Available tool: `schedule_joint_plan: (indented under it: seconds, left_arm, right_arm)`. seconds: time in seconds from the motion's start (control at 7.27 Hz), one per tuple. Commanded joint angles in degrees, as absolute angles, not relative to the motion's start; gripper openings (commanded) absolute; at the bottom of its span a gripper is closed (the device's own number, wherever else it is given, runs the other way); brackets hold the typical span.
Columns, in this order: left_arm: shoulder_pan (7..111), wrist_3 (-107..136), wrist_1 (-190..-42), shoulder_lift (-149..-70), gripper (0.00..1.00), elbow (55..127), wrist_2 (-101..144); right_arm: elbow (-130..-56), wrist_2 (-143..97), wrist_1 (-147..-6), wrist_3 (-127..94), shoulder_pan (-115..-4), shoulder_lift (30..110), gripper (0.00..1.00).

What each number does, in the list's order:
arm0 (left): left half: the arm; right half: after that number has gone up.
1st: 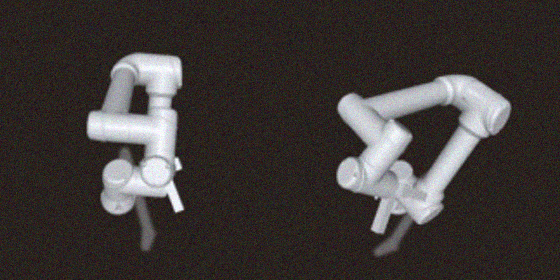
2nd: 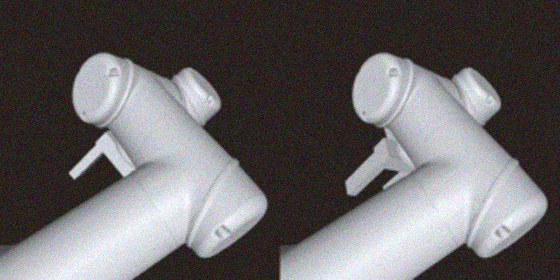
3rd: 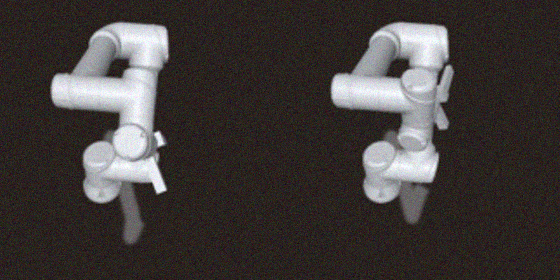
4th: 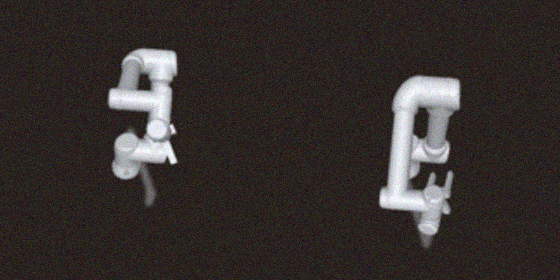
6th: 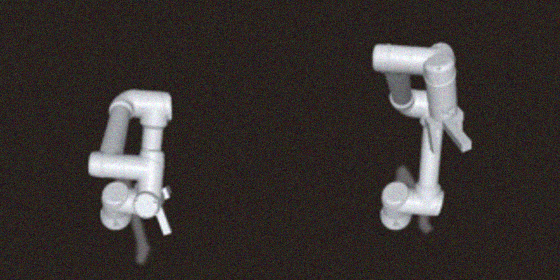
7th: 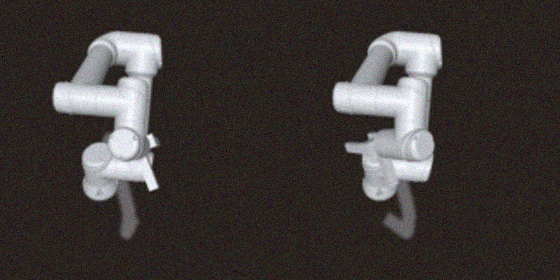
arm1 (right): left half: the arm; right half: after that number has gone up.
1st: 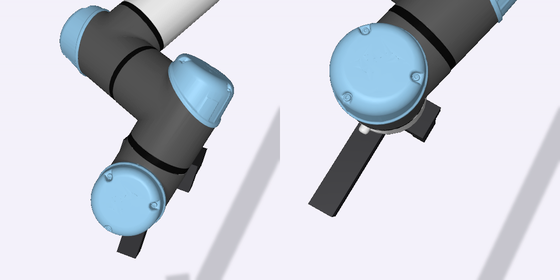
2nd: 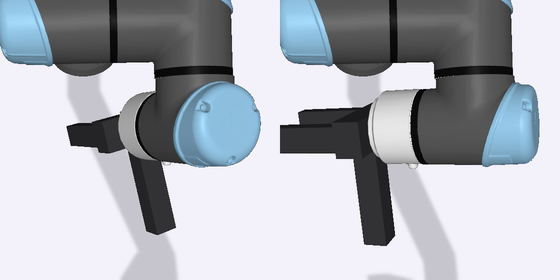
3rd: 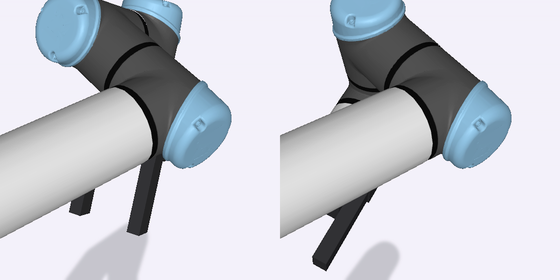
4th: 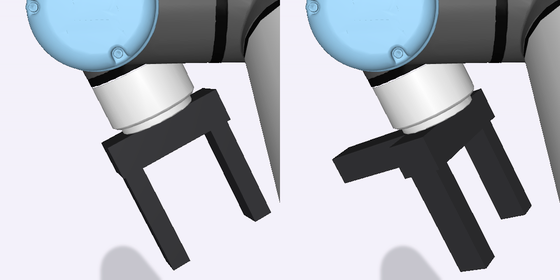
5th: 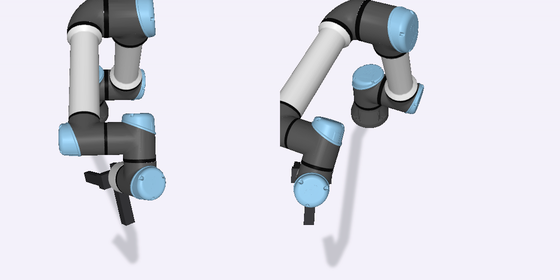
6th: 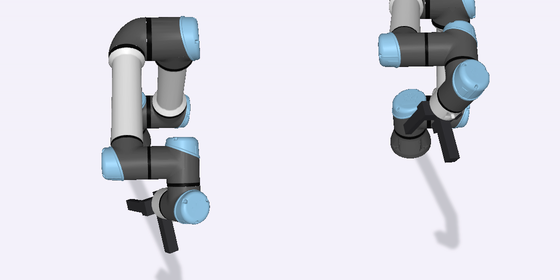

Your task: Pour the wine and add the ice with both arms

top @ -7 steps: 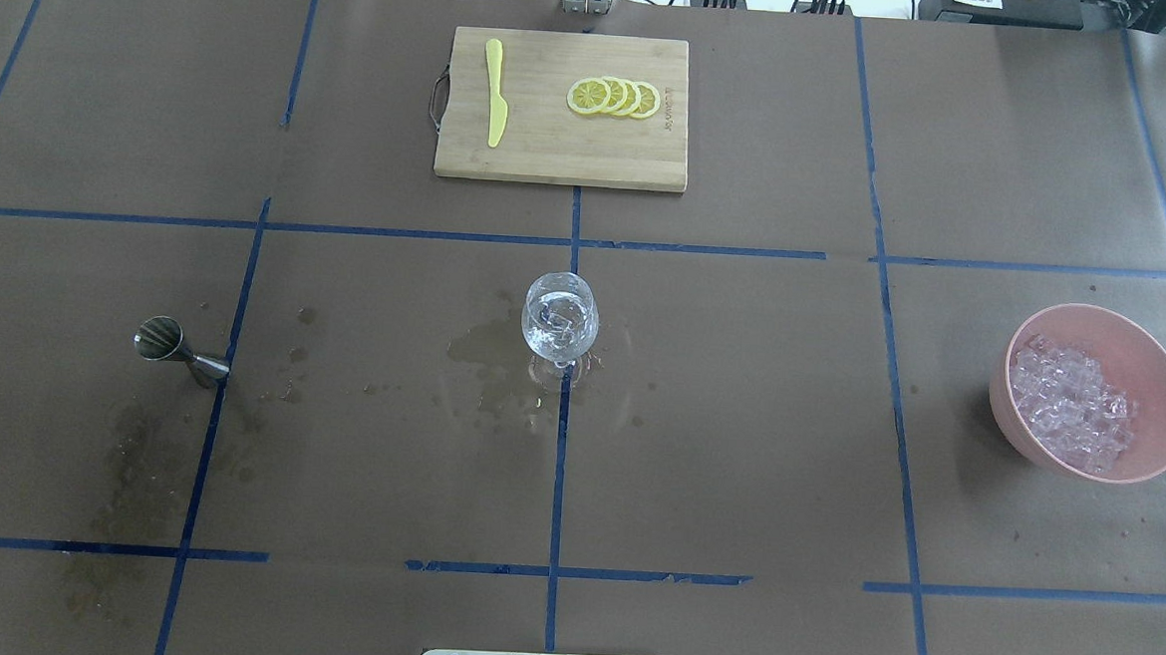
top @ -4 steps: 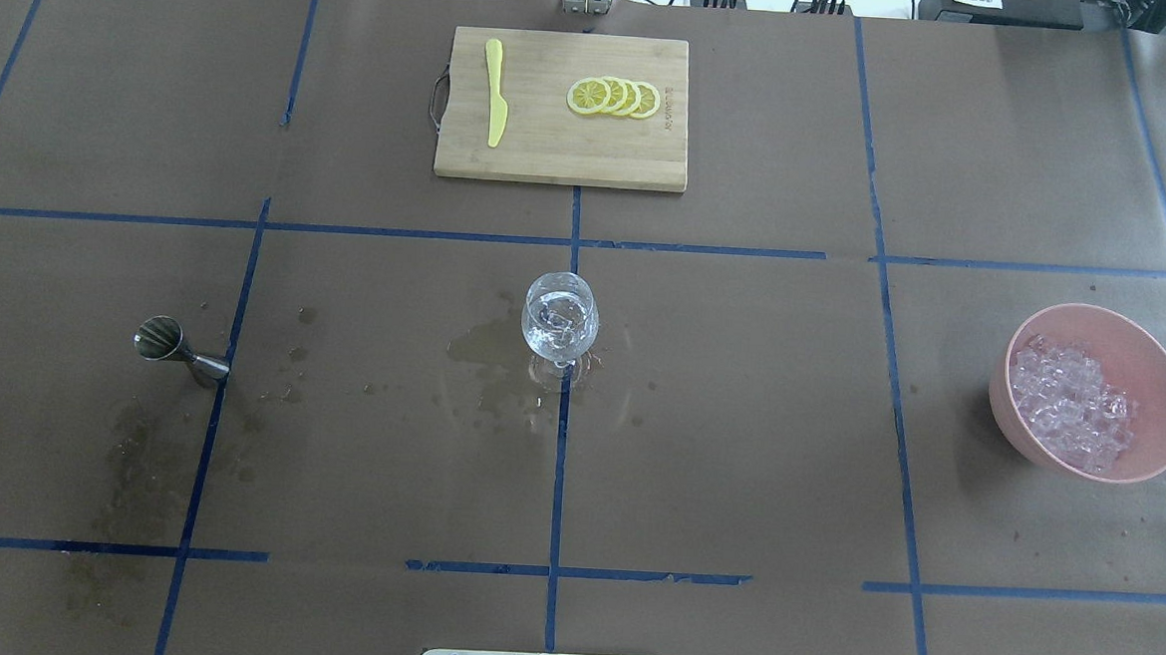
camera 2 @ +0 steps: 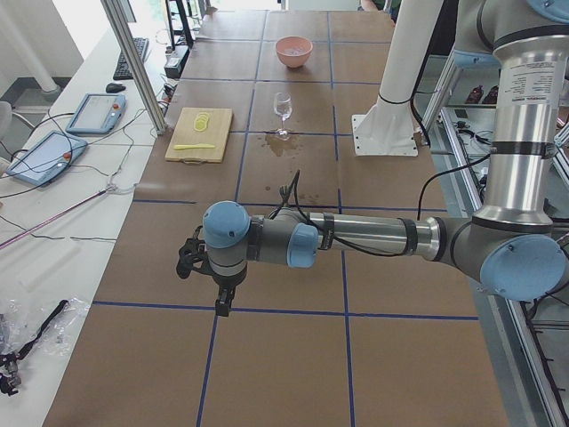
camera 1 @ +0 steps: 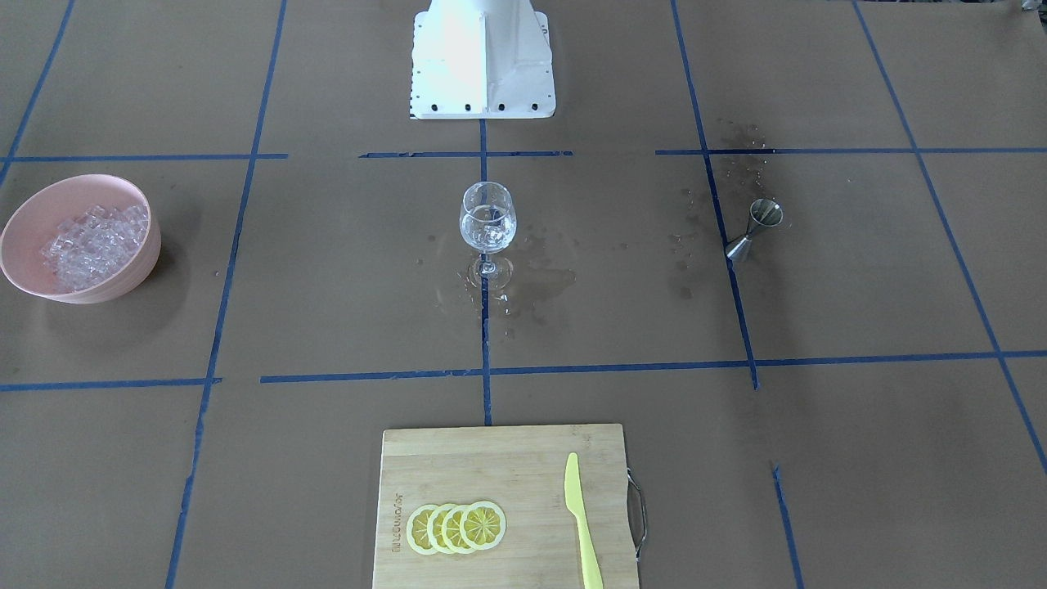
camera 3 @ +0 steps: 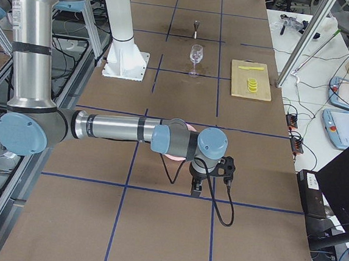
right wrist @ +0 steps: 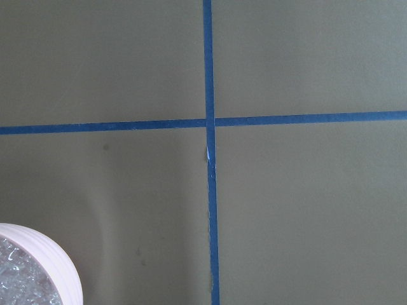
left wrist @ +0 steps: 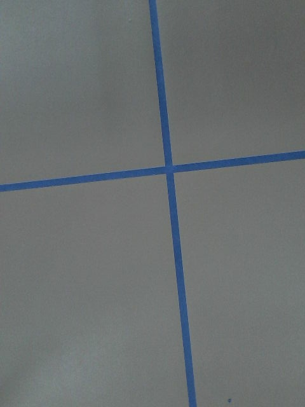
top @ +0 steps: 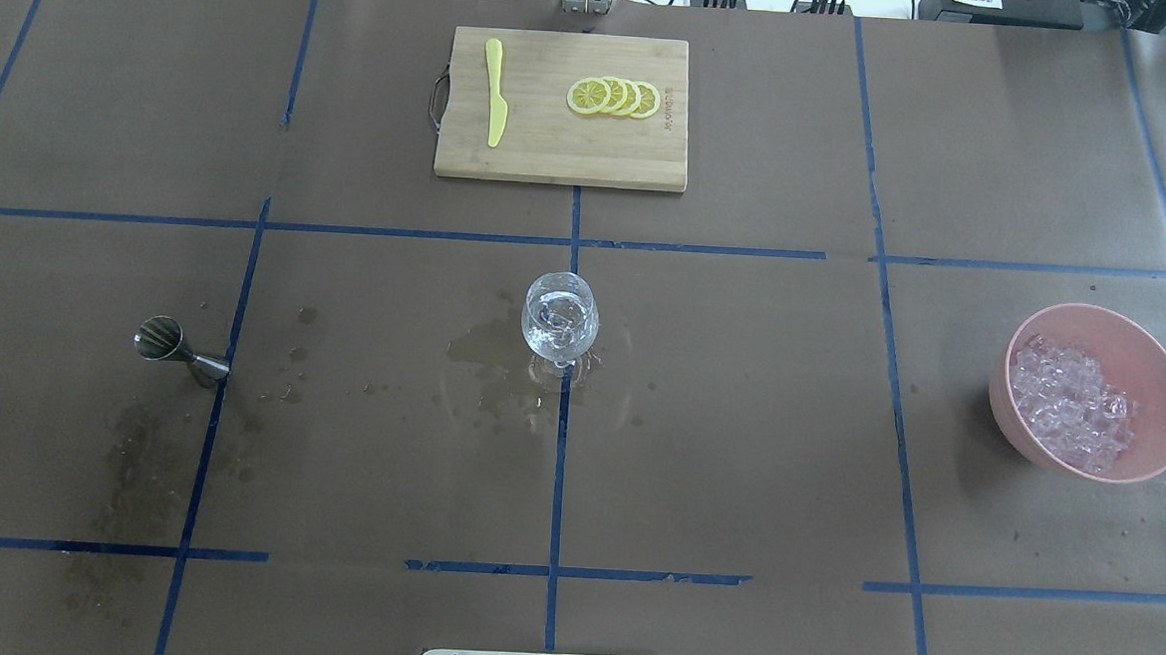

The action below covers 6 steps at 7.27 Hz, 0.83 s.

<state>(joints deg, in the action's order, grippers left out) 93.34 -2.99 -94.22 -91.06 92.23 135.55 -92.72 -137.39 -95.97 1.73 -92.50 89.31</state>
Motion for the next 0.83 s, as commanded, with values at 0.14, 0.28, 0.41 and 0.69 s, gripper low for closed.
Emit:
schedule_joint_plan:
  seconds: [0.14,0.28,0.41,0.69]
  left_arm:
    - [93.34,-2.99,-94.31,-91.06,1.0,92.28,135.53]
    - [93.34,-2.99,-94.22,-91.05,1.0,92.37,135.53]
    - [93.34,-2.99,-94.22,-91.05,1.0,92.37,135.53]
    - [93.34,-2.99,-94.22,-91.05,1.0,92.55,135.53]
  right_arm:
    - [-85.54,-137.11,-80.82,0.97,-92.46,88.77,1.0]
    - [-85.69,-137.28,-80.77,0.88,-92.55,88.77,1.0]
    - [-85.87,-137.63,-81.29,0.79,-92.55,88.77,1.0]
    - [-87.44,-139.91,-86.1,0.7,-92.55,88.77,1.0]
